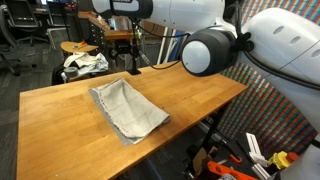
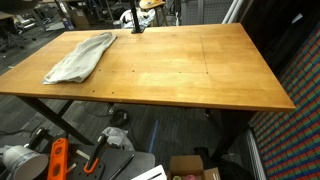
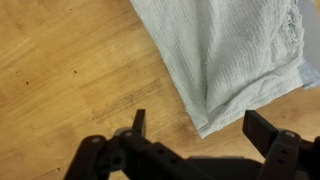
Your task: Fold the towel in half from right to left
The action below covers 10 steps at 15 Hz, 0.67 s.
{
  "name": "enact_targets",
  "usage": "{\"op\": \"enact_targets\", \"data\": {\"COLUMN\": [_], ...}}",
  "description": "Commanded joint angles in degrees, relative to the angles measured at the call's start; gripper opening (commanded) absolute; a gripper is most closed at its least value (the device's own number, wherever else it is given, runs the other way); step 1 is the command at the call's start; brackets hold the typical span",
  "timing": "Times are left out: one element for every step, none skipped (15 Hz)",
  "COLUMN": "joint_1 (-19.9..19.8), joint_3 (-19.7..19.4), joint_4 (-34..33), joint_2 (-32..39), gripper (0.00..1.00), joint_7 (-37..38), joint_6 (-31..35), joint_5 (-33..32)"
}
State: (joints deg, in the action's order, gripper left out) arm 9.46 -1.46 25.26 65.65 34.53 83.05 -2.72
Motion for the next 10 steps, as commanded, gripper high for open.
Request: {"op": "enact_targets", "data": {"joint_1": [0.48,0.76,1.1,1.4,1.64,1.95,2.29,2.67,3.04,3.61], "joint_3": [0.08,0.02,-0.15,-0.26,-0.2,-0.18,-0.17,-0.16,-0.16,-0.37], "joint_4": [0.06,0.17,0.27,0.38,0.44,0.49,0.56,0.55,0.61,0.69], "joint_2": [-2.12,-2.55,-2.89,-3.2,-3.41,-3.7,-3.92,-4.06,-4.29,-4.52], "gripper": [1.0,1.0,1.0,1.0,1.0,1.0,1.0,1.0,1.0,1.0], "joint_7": [-3.78,-4.08,-4.46,-5.03,-5.24,-5.28,-5.27,-5.34,-5.32,-5.61], "joint_6": [-0.02,-0.48,-0.77,-1.04,-1.19,-1.51,-1.86,-1.95,-2.29,-2.73], "joint_5": [0.73,0.7,0.46,0.27,0.35,0.4,0.41,0.37,0.33,-0.05]}}
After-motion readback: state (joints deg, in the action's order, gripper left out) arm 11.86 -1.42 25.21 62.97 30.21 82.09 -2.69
